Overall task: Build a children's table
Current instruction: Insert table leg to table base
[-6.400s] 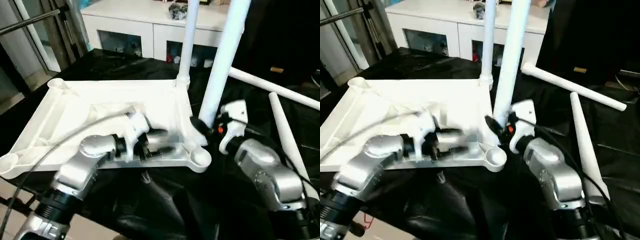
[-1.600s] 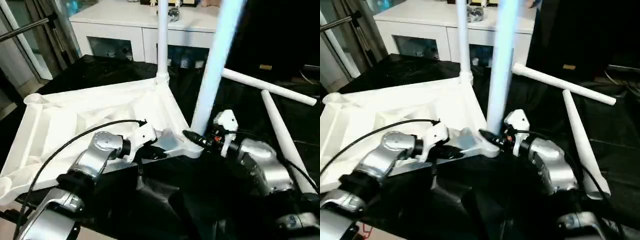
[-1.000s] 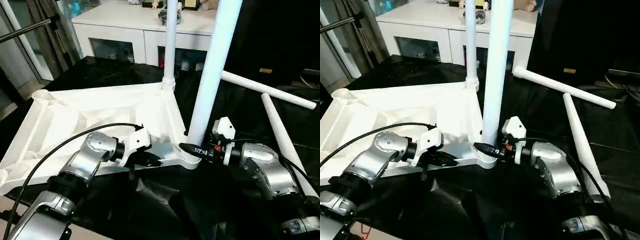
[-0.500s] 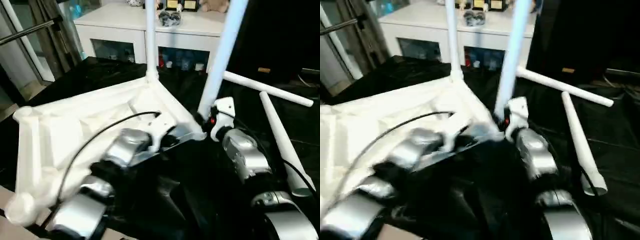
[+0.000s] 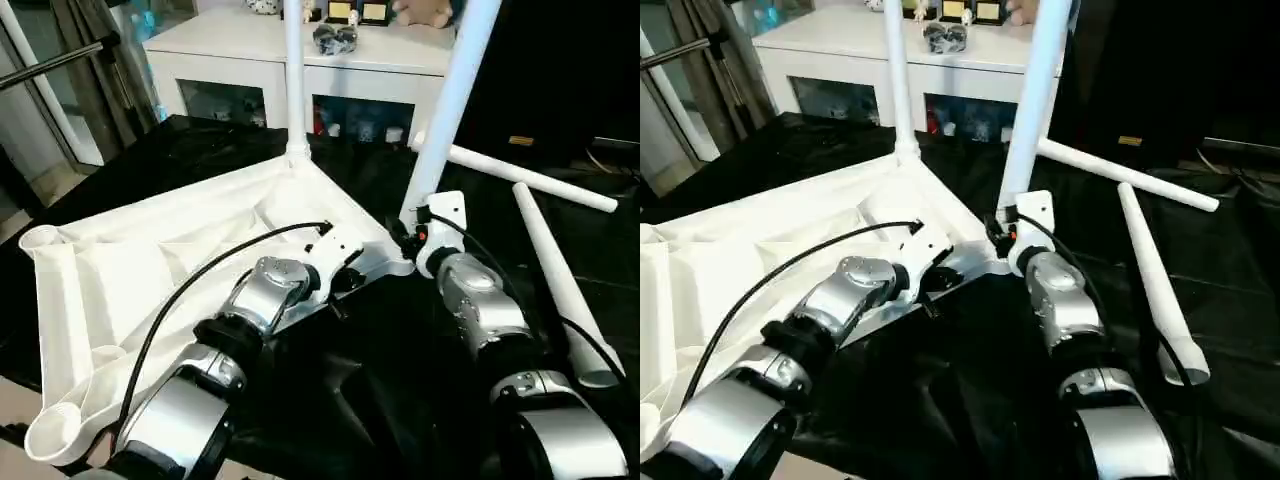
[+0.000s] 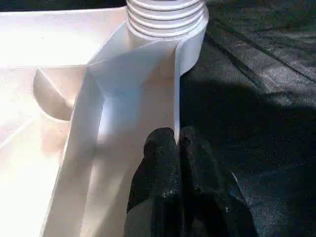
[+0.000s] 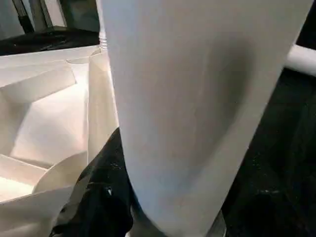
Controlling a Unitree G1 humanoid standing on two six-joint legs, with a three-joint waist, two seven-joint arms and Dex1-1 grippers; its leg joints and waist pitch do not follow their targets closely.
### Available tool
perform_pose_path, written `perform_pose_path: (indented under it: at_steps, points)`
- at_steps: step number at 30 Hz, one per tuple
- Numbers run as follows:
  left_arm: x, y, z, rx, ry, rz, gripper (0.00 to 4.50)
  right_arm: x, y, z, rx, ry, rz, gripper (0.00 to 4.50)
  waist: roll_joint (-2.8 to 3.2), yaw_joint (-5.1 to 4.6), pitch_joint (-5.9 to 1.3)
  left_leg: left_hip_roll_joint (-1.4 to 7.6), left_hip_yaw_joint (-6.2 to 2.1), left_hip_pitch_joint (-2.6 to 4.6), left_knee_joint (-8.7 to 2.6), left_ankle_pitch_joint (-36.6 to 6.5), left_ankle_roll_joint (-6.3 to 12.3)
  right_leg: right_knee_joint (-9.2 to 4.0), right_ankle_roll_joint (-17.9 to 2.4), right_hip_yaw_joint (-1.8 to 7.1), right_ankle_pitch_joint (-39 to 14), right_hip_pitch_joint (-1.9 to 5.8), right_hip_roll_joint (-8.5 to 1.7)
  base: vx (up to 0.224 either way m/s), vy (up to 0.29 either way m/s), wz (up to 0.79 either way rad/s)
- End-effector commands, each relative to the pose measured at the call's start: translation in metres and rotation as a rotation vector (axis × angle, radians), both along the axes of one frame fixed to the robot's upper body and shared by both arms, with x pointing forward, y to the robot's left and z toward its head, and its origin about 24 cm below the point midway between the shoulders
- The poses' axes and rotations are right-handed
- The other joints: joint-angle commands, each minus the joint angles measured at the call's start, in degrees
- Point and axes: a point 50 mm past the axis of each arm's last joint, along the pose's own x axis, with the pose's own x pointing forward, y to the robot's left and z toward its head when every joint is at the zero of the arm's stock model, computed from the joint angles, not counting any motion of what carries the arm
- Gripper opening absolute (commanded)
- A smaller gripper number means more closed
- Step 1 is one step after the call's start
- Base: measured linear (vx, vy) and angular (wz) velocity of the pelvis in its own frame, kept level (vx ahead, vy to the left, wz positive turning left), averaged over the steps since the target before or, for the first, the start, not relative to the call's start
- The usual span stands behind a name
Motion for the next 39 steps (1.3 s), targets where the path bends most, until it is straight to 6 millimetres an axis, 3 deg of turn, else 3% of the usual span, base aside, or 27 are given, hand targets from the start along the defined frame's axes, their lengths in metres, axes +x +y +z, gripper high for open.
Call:
perform_pose_path:
  at_steps: [1,2,3,4,5,6,7,8,9,10,11,12,13,14,15,16,17,19,22,26,33,39]
  points:
    - [0.015,-0.009,0.031,-0.036,-0.143,0.041,0.00,-0.036,0.025,-0.062,0.012,0.291,0.086,2.25,0.33,-1.37,-1.50,0.63,-0.97,2.83,-4.75,-40.01,0.86,-6.28,-1.75,-1.43,-36.09,0.25,-1.64,0.000,0.000,0.00]
    - [0.015,-0.009,0.031,-0.036,-0.143,0.041,0.00,-0.036,0.025,-0.062,0.012,0.291,0.086,2.25,0.79,-1.40,-1.32,1.36,-1.30,2.52,-5.83,-43.10,0.67,-5.48,-1.95,-1.72,-32.76,1.35,-1.49,0.000,0.000,0.00]
    - [0.015,-0.010,0.031,-0.038,-0.144,0.034,0.00,-0.035,0.026,-0.061,0.009,0.286,0.089,2.46,1.04,-1.16,-1.33,1.89,-1.43,2.27,-6.58,-44.80,0.49,-4.46,-2.41,-1.36,-30.73,1.93,-1.49,0.000,0.000,0.00]
    - [0.014,-0.010,0.030,-0.042,-0.143,0.020,0.00,-0.033,0.027,-0.058,0.021,0.268,0.098,2.63,0.70,-1.04,-1.19,2.49,-1.33,1.78,-7.82,-47.18,-0.10,-2.83,-3.67,-0.29,-27.94,2.39,-1.73,0.000,0.000,0.00]
    - [0.014,-0.010,0.030,-0.042,-0.142,0.017,0.00,-0.032,0.027,-0.057,0.022,0.263,0.100,2.65,0.45,-1.27,-0.93,1.29,-0.70,3.54,-6.53,-47.19,-0.86,-4.92,-3.68,-0.91,-33.39,0.40,-1.96,0.000,0.000,0.00]
    - [0.014,-0.010,0.030,-0.042,-0.142,0.015,0.00,-0.032,0.027,-0.056,0.022,0.260,0.101,2.80,0.16,-1.94,-0.37,0.51,-0.34,4.98,-5.37,-47.12,-0.71,-7.25,-2.26,-3.05,-38.10,-1.06,-1.41,0.000,0.000,0.00]
    - [0.014,-0.010,0.030,-0.043,-0.142,0.010,0.00,-0.031,0.028,-0.055,0.024,0.253,0.107,2.94,0.27,-2.76,-0.45,0.32,-0.70,3.49,-4.68,-44.88,0.20,-7.29,1.66,-5.46,-41.29,1.25,-0.99,0.000,0.000,0.00]
    - [0.014,-0.011,0.030,-0.046,-0.141,0.002,0.00,-0.030,0.028,-0.053,0.025,0.245,0.110,3.05,1.60,-0.23,-1.11,3.97,-2.07,-3.25,-9.63,-47.90,0.08,7.16,-0.58,0.02,-27.19,8.29,-2.19,0.000,0.000,0.00]
    - [0.013,-0.011,0.030,-0.047,-0.141,0.000,0.00,-0.030,0.028,-0.053,0.026,0.242,0.110,3.12,2.13,1.23,-0.46,4.83,-1.03,-4.86,-12.97,-53.05,-1.08,9.58,-2.82,0.99,-19.43,8.65,-1.30,-0.029,-0.082,0.13]
    - [0.013,-0.011,0.030,-0.052,-0.140,-0.010,0.00,-0.028,0.028,-0.051,0.029,0.230,0.114,3.17,-1.27,1.55,-2.02,2.51,0.71,2.06,-8.96,-44.45,2.01,6.08,-2.42,5.15,-19.85,2.41,-1.66,-0.029,-0.082,0.13]
    - [0.012,-0.011,0.030,-0.055,-0.139,-0.015,0.00,-0.027,0.028,-0.049,0.032,0.224,0.115,3.17,-3.88,2.23,-0.97,-1.95,1.17,5.34,2.08,-24.84,1.65,-5.06,-1.97,5.48,-52.64,-3.74,-6.46,0.021,-0.171,0.19]
    - [0.012,-0.011,0.030,-0.058,-0.137,-0.021,0.00,-0.026,0.028,-0.047,0.038,0.214,0.118,3.40,-3.45,3.09,-2.23,-1.39,0.39,2.22,1.68,-14.66,3.21,-4.09,-2.01,7.76,-53.38,-0.95,-7.52,0.072,-0.134,-0.23]
    - [0.012,-0.011,0.030,-0.058,-0.137,-0.022,0.00,-0.026,0.028,-0.047,0.039,0.213,0.118,3.50,-3.02,4.15,-3.13,-0.47,-0.91,-3.25,-2.02,-0.66,4.23,-0.10,-2.86,6.50,-34.98,3.86,-5.52,0.072,-0.134,-0.23]
    - [0.012,-0.011,0.030,-0.059,-0.137,-0.024,0.00,-0.025,0.028,-0.046,0.042,0.207,0.119,3.57,-2.24,4.41,-3.73,-0.23,-0.76,-1.95,-2.44,4.96,4.81,1.37,-4.92,5.15,-14.01,2.39,-3.08,0.094,-0.048,-0.25]
    - [0.011,-0.011,0.030,-0.059,-0.136,-0.026,0.00,-0.025,0.028,-0.045,0.044,0.203,0.117,3.63,-1.77,4.16,-3.64,-0.47,-0.60,-2.06,-2.30,4.06,4.95,1.73,-6.58,5.04,-8.14,2.11,-2.58,0.000,0.000,0.00]
    - [0.011,-0.011,0.030,-0.060,-0.135,-0.032,0.00,-0.023,0.027,-0.041,0.045,0.188,0.119,3.72,-1.24,3.93,-3.13,-0.57,-0.27,-2.37,-2.58,-1.58,4.15,1.39,-8.99,4.83,-5.65,1.89,-2.09,0.000,0.000,0.00]
    - [0.011,-0.011,0.030,-0.060,-0.135,-0.032,0.00,-0.023,0.027,-0.041,0.045,0.188,0.119,3.72,-0.85,3.93,-3.26,-0.25,-0.01,-1.37,-2.91,-7.28,2.97,0.95,-10.61,4.83,-9.27,1.80,-2.19,0.000,0.000,0.00]
    - [0.010,-0.010,0.029,-0.059,-0.134,-0.039,0.00,-0.021,0.026,-0.038,0.047,0.175,0.120,4.01,-0.43,3.63,-3.14,0.43,-0.03,-0.96,-3.72,-11.80,1.95,0.42,-11.33,4.75,-13.80,1.75,-2.06,0.000,0.000,0.00]
    - [0.009,-0.009,0.028,-0.058,-0.131,-0.055,0.00,-0.017,0.024,-0.032,0.057,0.149,0.129,4.01,-0.53,2.87,-3.23,0.71,-0.23,-0.80,-4.51,-15.18,0.87,0.30,-11.38,4.77,-14.21,1.99,-1.76,0.002,0.035,-0.03]
    - [0.008,-0.007,0.027,-0.059,-0.126,-0.063,0.00,-0.016,0.023,-0.029,0.057,0.131,0.143,4.01,-0.48,1.91,-3.30,0.71,0.16,-0.65,-4.59,-16.12,1.46,0.18,-13.16,4.84,-9.94,1.83,-1.79,0.004,0.041,-0.02]
    - [0.004,-0.006,0.026,-0.065,-0.119,-0.115,0.00,-0.017,0.022,-0.024,0.036,0.106,0.199,4.01,-0.81,2.16,-3.40,0.74,0.84,-0.72,-4.20,-13.37,3.09,-0.05,-13.42,5.02,-9.05,1.87,-2.21,0.000,0.000,0.00]
    - [-0.006,0.000,0.022,-0.082,-0.089,-0.202,0.00,-0.022,0.013,-0.020,-0.011,0.071,0.271,4.01,-0.81,2.41,-3.90,0.84,0.96,-0.94,-3.56,-7.11,5.40,0.83,-14.98,4.90,-1.01,2.26,-2.16,0.000,0.000,0.00]
